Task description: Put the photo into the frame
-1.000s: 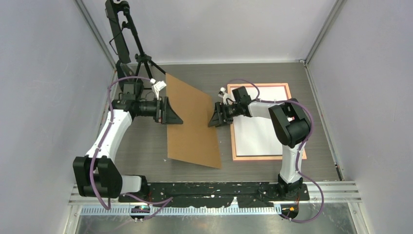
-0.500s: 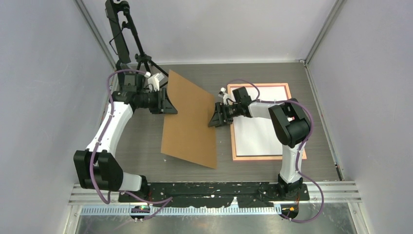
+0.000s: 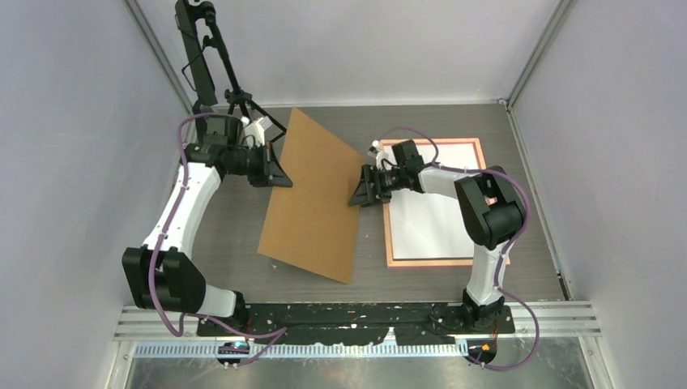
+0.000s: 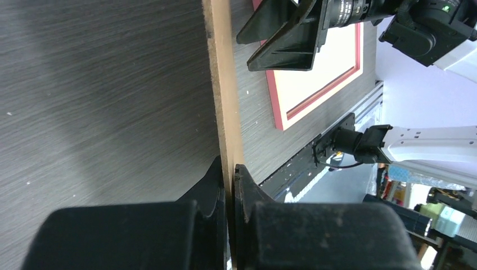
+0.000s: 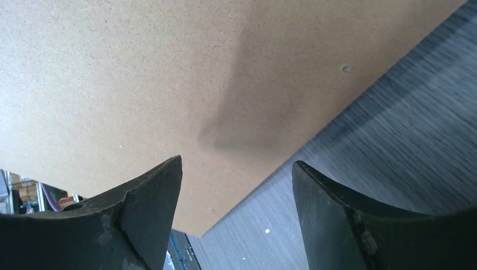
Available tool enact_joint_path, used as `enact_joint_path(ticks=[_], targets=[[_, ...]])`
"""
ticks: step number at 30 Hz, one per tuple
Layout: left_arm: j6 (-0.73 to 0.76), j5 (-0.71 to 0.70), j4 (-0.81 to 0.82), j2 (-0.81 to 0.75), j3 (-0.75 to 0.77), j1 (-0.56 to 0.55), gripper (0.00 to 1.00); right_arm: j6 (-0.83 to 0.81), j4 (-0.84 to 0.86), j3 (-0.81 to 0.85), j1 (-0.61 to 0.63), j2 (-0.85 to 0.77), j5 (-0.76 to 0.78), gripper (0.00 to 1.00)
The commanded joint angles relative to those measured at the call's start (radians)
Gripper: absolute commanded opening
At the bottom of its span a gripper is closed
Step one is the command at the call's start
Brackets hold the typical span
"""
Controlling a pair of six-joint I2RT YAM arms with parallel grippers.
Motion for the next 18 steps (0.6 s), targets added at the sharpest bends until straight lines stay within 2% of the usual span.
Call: enact_joint_path(ticks=[1, 6, 18], targets=[[0.071, -0.029, -0.063, -0.010, 0.134, -0.008, 0.00, 0.005, -0.029, 0.048, -0.018, -0.120, 0.009, 0.80], [0.081, -0.095, -0.157, -0.002, 0.254, -0.023, 0.00, 0.023, -0.098, 0.131, -0.021, -0.177, 0.049, 0.85], [0.023, -0.255, -0.253, 0.061, 0.425, -0.111, 0.00, 0.028, -0.237, 0.309, -0.021, -0.216, 0.070, 0.84]])
